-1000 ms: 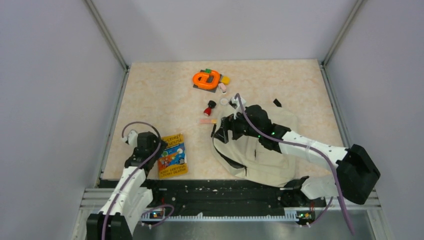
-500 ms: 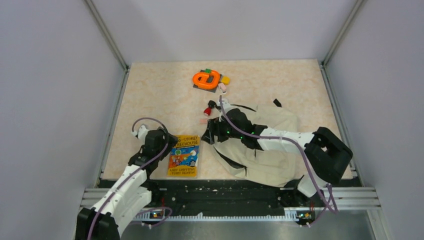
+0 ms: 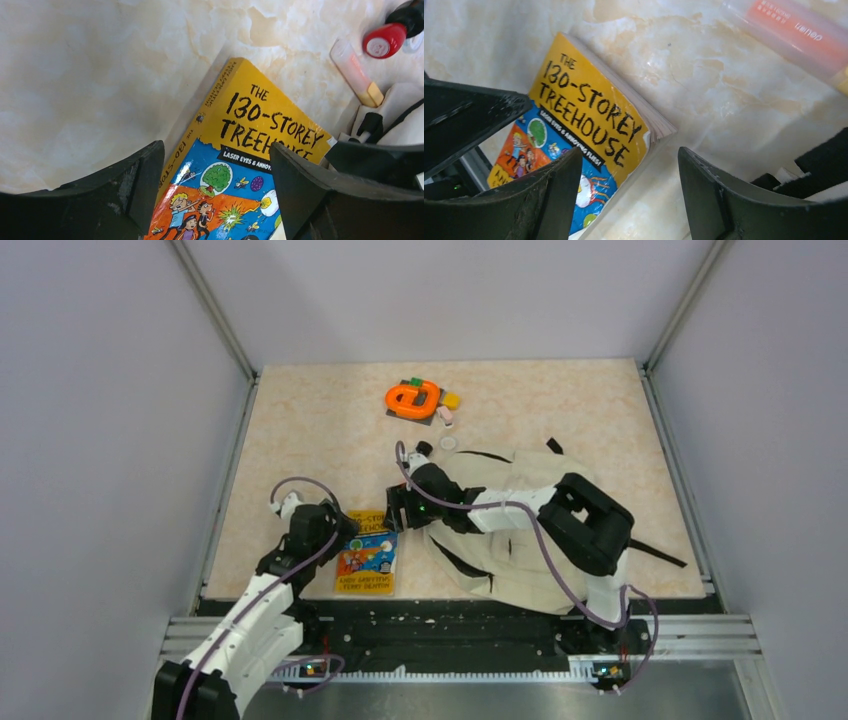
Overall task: Pack the student bag
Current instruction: Move the book to the center of the board, then pick up the book from the center of the board.
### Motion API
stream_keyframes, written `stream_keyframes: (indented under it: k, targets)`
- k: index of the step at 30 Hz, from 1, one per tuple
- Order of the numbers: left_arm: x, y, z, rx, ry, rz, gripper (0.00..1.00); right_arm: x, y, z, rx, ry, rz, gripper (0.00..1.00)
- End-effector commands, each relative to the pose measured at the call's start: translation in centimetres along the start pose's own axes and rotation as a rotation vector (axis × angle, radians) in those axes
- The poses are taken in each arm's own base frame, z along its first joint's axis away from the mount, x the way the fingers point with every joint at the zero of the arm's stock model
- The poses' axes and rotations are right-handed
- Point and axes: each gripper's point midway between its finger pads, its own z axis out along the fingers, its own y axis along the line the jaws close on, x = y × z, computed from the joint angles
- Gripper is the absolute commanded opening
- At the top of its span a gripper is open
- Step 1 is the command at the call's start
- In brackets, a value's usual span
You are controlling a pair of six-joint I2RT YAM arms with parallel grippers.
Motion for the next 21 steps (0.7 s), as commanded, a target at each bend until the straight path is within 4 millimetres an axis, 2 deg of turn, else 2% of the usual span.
stream_keyframes:
  k: [1, 4, 8, 13, 17, 21]
  targets:
    - [1.1, -0.7, 0.2, 0.051, 0.056, 0.037, 0.8, -0.5, 0.8, 1.5, -0.017, -0.004, 0.041, 0.67]
    - [1.6, -0.9, 0.3, 0.059, 0.083, 0.046, 0.74, -0.1, 1.2, 2.0, -0.052, -0.004, 0.071, 0.65]
    - [2.3, -1.1, 0.6, 0.077, 0.118, 0.053, 0.59, 0.5, 2.6, 2.8, -0.131, 0.021, 0.114, 0.63]
    - [2.7, -1.0, 0.9, 0.077, 0.135, 0.06, 0.41, 0.5, 4.2, 3.2, -0.228, 0.024, 0.157, 0.51]
    - [2.9, -0.8, 1.1, 0.078, 0.135, 0.065, 0.28, -0.2, 5.3, 3.0, -0.288, -0.004, 0.148, 0.44]
    - [2.9, -0.4, 1.2, 0.064, 0.131, 0.073, 0.18, 1.0, 5.4, 3.7, -0.327, 0.027, 0.147, 0.39]
